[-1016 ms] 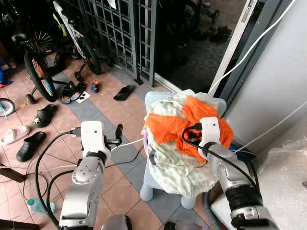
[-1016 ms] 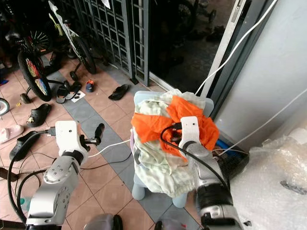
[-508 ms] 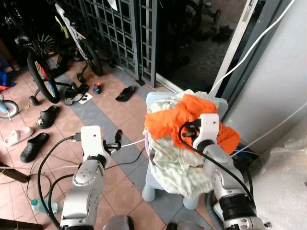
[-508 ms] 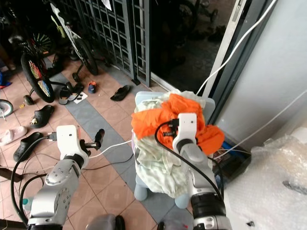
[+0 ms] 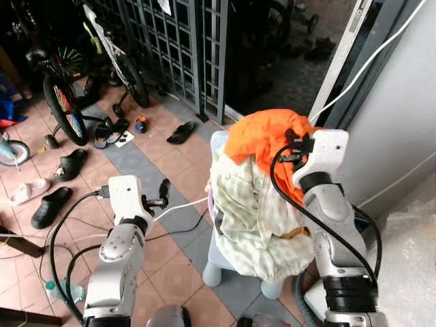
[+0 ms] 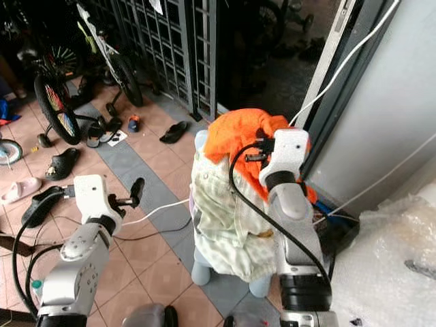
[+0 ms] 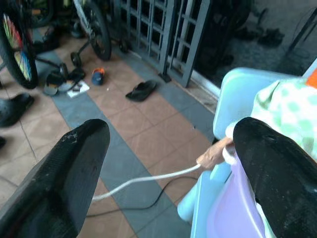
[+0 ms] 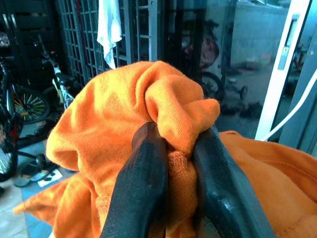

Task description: Clothes washing

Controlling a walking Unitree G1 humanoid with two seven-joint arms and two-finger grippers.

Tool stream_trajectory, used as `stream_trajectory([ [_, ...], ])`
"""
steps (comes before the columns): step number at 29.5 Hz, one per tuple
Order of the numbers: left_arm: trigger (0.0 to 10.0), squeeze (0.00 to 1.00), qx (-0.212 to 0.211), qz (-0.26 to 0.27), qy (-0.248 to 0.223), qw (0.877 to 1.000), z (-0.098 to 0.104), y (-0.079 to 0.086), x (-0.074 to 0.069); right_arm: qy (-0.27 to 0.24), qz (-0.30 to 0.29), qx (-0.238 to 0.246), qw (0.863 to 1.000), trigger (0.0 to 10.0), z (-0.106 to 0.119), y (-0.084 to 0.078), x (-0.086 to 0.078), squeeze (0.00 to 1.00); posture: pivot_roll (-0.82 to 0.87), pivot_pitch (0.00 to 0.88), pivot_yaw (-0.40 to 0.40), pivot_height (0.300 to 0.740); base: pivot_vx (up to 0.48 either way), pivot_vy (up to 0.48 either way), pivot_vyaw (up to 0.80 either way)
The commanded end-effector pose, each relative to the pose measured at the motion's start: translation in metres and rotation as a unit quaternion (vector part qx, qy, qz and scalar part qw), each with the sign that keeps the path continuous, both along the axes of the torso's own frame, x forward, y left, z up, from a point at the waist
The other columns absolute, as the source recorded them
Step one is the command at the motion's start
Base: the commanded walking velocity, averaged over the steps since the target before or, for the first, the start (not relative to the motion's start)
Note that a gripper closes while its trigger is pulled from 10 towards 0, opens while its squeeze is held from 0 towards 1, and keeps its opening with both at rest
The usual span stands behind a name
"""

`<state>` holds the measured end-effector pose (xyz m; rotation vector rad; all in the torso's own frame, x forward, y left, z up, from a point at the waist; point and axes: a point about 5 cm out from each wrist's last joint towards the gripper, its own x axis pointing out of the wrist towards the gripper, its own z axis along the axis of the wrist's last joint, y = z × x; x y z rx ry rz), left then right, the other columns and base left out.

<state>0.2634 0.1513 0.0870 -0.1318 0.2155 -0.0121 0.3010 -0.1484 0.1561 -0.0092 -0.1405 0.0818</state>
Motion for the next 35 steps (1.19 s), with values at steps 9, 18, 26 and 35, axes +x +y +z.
stream_trajectory([
  [9,10.0,0.00,0.014,-0.015,-0.017,1.000,0.006,-0.004,0.005,0.014,-0.004,-0.010,1.000,10.0,-0.009,0.004,-0.008,0.00,-0.02,0.000,0.044,0.740,-0.180,0.000,-0.10],
  [18,10.0,0.00,0.014,-0.015,-0.017,1.000,0.005,-0.005,0.005,0.018,-0.002,-0.005,1.000,10.0,-0.010,0.004,-0.006,0.00,-0.02,0.000,0.041,0.740,-0.300,0.000,-0.61],
  [26,10.0,0.00,0.014,-0.017,-0.015,1.000,0.005,-0.005,0.005,0.020,-0.003,-0.004,1.000,10.0,-0.012,0.004,-0.007,0.00,-0.03,0.000,0.044,0.740,-0.306,0.000,0.00],
  [35,10.0,0.00,0.003,-0.030,-0.021,0.999,0.006,-0.007,0.005,0.026,-0.010,-0.009,1.000,10.0,-0.014,0.003,-0.005,0.00,-0.03,0.000,0.041,0.740,-0.032,0.000,-0.60],
])
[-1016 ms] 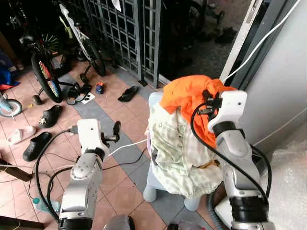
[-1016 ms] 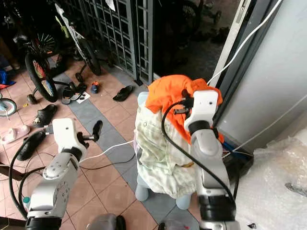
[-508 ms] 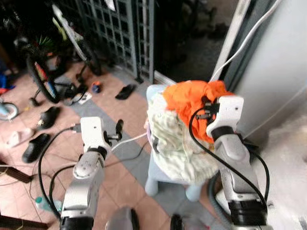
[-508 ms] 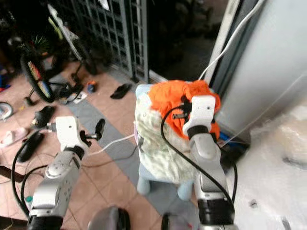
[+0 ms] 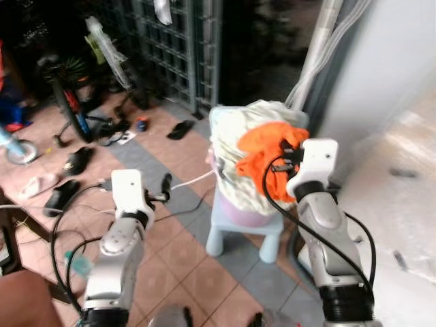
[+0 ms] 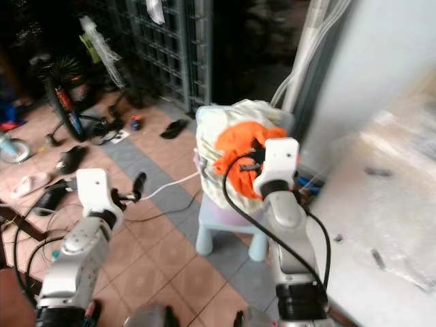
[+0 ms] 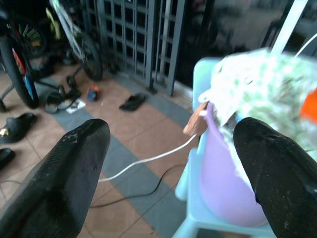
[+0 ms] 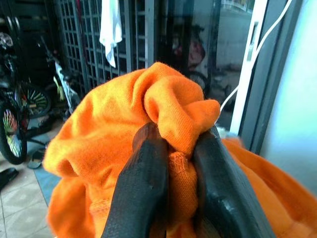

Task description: Clothes washing

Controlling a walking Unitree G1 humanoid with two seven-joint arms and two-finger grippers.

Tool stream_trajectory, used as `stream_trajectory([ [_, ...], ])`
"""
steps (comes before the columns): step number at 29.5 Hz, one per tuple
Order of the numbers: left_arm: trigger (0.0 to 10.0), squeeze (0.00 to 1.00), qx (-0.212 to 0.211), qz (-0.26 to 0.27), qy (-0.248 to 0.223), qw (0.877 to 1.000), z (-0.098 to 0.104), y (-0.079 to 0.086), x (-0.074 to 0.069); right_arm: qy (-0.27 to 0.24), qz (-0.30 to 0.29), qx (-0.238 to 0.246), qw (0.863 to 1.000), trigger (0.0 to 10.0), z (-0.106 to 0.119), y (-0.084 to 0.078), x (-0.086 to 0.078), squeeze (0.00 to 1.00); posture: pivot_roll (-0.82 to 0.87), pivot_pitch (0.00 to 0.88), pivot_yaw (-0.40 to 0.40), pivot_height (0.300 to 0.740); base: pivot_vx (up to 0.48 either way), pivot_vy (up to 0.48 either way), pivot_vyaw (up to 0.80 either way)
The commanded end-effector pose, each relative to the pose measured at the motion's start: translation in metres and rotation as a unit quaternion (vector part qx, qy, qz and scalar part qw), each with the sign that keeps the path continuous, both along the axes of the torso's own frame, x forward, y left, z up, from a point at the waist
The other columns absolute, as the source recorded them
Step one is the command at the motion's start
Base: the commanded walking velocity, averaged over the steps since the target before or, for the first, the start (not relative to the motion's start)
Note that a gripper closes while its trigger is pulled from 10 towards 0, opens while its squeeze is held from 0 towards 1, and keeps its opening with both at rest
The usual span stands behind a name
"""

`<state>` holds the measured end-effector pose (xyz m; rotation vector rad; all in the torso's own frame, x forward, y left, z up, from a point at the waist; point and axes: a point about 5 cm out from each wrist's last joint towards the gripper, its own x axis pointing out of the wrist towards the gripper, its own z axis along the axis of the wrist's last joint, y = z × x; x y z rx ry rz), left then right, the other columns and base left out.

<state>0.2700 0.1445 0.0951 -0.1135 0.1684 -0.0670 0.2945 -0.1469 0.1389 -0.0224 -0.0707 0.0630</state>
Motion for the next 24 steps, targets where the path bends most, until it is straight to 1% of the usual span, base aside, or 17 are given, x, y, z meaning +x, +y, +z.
stream_trajectory([
  [1,10.0,0.00,-0.003,-0.005,0.004,1.000,-0.0021,0.0000,-0.0019,-0.008,0.000,-0.002,1.000,10.0,0.0038,0.0014,0.0009,0.00,-0.03,0.000,0.041,0.740,0.000,0.000,-0.80],
  [7,10.0,0.00,-0.005,-0.011,0.001,1.000,-0.0016,-0.0013,-0.0024,-0.010,-0.001,-0.007,1.000,10.0,0.0042,0.0007,0.0014,0.00,-0.03,0.000,0.039,0.740,0.000,0.000,-0.80],
  [16,10.0,0.00,-0.012,-0.014,0.004,1.000,-0.0029,-0.0021,-0.0028,-0.010,-0.002,-0.013,1.000,10.0,0.0034,-0.0004,0.0018,0.00,-0.03,0.000,0.039,0.740,0.000,-0.352,-0.80],
  [21,10.0,0.00,-0.011,-0.014,0.006,1.000,-0.0033,-0.0020,-0.0024,-0.010,-0.001,-0.014,1.000,10.0,0.0039,-0.0001,0.0025,0.00,-0.03,0.000,0.039,0.740,0.000,0.000,-0.80],
  [22,10.0,0.00,-0.014,-0.003,0.006,1.000,-0.0037,-0.0008,-0.0020,-0.010,-0.002,-0.015,1.000,10.0,0.0038,-0.0002,0.0027,0.00,-0.04,0.000,0.034,0.740,0.000,0.000,-0.80],
  [24,10.0,0.00,-0.013,0.003,0.006,1.000,-0.0039,-0.0003,-0.0016,-0.011,-0.001,-0.016,1.000,10.0,0.0039,-0.0003,0.0031,0.00,-0.04,0.000,0.034,0.740,0.000,0.000,-0.80],
])
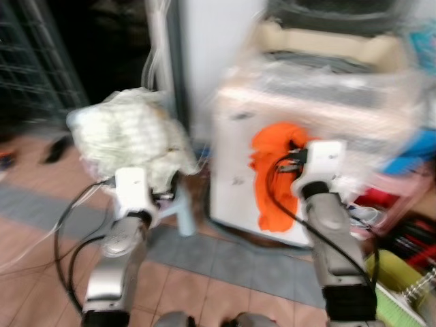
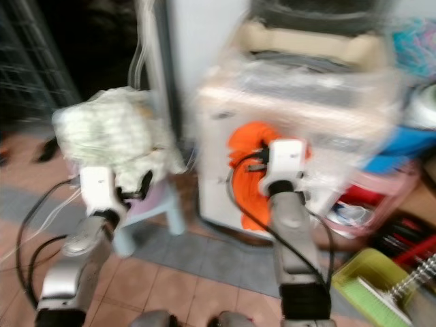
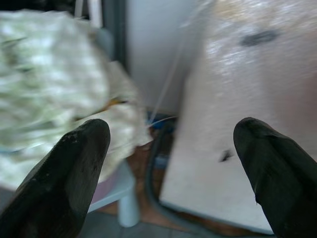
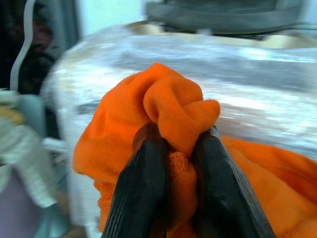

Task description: Clothes washing

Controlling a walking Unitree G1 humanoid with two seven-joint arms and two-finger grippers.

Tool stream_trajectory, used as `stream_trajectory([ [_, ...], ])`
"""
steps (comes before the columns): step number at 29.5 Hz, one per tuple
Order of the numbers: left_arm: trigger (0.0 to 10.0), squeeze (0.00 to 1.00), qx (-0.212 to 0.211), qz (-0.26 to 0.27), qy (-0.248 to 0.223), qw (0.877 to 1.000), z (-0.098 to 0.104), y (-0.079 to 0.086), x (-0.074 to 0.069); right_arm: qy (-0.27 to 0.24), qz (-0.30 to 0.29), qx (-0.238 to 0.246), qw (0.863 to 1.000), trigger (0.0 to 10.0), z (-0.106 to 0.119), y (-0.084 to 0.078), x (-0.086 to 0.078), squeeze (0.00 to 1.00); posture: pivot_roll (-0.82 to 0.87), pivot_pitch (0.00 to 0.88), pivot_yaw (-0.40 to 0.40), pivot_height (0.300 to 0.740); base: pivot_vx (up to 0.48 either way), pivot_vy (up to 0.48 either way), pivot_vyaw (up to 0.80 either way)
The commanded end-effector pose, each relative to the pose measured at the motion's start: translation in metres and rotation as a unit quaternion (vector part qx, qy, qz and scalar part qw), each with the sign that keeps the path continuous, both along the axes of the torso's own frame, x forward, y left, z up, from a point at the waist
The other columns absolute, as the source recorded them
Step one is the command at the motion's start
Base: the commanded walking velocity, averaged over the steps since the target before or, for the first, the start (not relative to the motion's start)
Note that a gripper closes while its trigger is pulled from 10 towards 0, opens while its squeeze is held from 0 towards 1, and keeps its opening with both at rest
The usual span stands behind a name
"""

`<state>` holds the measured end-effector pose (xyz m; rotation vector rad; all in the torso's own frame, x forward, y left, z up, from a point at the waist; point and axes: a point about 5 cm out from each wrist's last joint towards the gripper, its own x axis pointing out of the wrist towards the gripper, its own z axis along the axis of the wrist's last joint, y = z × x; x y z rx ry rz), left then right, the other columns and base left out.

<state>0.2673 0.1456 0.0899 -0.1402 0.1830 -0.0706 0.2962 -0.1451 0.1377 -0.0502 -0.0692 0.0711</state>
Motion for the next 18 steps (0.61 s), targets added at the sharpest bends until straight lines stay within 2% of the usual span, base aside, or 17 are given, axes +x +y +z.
stream_trajectory([
  [1,10.0,0.00,-0.001,0.006,-0.001,1.000,0.0013,-0.0011,0.0014,-0.012,-0.004,-0.003,1.000,10.0,0.0053,-0.0019,0.0017,0.00,-0.04,0.000,0.035,0.740,0.000,0.000,-0.80],
  [3,10.0,0.00,-0.008,0.010,-0.002,1.000,0.0019,-0.0007,0.0022,-0.014,-0.003,-0.001,1.000,10.0,0.0058,-0.0018,0.0025,0.00,-0.04,0.000,0.036,0.740,0.000,0.000,-0.68],
  [8,10.0,0.00,-0.015,0.018,-0.019,1.000,0.0072,0.0018,0.0049,-0.018,0.002,-0.002,1.000,10.0,0.0076,-0.0005,0.0046,0.00,-0.04,0.000,0.037,0.740,0.000,0.000,0.00],
  [18,10.0,0.00,-0.015,0.041,-0.020,0.999,0.0068,0.0083,0.0065,-0.031,0.049,-0.014,0.998,10.0,0.0120,0.0075,0.0061,0.00,-0.04,0.000,0.038,0.740,0.384,0.000,0.00],
])
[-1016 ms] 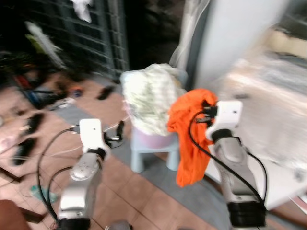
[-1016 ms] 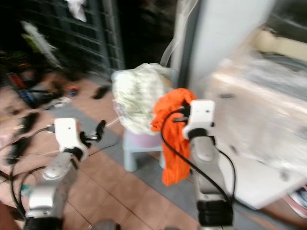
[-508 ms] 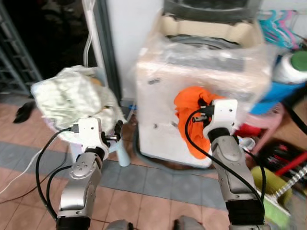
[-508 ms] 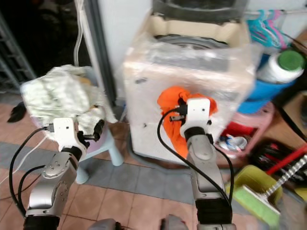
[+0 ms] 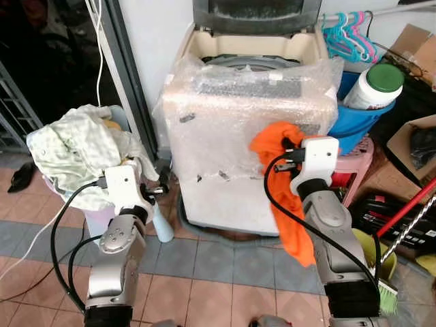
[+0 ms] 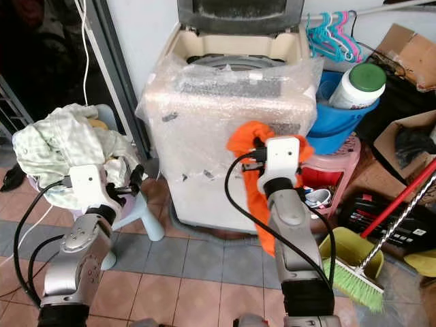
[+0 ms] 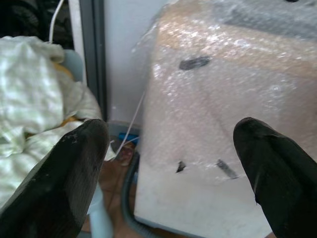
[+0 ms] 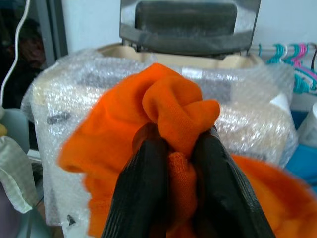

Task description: Clothes washing

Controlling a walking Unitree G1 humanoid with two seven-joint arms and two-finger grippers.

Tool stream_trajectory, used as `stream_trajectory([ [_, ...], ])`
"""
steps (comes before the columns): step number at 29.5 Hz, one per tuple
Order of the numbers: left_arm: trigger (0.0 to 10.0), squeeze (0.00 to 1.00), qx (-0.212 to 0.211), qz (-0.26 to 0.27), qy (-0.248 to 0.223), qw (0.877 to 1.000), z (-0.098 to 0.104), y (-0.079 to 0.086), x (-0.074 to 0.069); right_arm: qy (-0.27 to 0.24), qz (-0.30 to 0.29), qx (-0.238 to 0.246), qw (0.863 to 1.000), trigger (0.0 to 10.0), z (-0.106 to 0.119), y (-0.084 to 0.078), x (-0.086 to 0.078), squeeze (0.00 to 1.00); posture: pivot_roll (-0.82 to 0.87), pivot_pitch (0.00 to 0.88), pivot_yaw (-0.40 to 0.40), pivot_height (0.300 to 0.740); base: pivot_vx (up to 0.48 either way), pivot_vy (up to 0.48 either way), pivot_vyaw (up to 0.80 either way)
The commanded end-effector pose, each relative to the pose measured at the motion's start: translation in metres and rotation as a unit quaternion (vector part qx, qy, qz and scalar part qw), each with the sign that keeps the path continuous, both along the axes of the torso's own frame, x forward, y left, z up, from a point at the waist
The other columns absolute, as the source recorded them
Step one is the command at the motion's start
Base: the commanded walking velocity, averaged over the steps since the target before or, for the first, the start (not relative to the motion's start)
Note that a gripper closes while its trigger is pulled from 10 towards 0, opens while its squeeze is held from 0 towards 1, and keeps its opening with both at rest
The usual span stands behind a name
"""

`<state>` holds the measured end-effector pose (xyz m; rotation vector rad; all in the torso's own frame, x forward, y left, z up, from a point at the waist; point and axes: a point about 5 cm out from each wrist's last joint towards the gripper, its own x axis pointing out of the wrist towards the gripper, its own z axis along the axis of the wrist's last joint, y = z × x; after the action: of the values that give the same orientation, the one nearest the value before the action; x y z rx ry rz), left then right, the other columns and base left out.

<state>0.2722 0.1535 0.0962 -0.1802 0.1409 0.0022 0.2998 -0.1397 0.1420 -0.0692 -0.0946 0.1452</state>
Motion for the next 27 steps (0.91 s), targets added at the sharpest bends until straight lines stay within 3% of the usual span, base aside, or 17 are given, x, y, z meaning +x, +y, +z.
stream_trajectory([
  [1,10.0,0.00,0.002,0.002,-0.002,1.000,0.001,0.000,0.002,-0.019,0.012,-0.003,1.000,10.0,0.008,0.002,0.003,0.00,-0.04,0.000,0.038,0.740,0.442,0.000,0.00],
  [11,10.0,0.00,0.001,-0.002,-0.003,1.000,0.000,-0.001,0.002,-0.036,0.023,-0.011,0.999,10.0,0.014,0.003,0.006,0.00,-0.04,0.000,0.040,0.740,0.442,0.000,0.00],
  [20,10.0,0.00,-0.008,-0.001,0.003,1.000,-0.001,-0.001,0.003,-0.038,0.026,-0.013,0.999,10.0,0.015,0.003,0.006,0.00,-0.05,0.000,0.040,0.740,0.348,0.325,0.00],
  [27,10.0,0.00,0.003,0.003,0.007,1.000,-0.003,0.002,-0.003,-0.026,0.006,-0.001,1.000,10.0,0.005,-0.002,-0.004,0.00,-0.05,0.000,0.048,0.740,0.000,0.421,0.00],
])
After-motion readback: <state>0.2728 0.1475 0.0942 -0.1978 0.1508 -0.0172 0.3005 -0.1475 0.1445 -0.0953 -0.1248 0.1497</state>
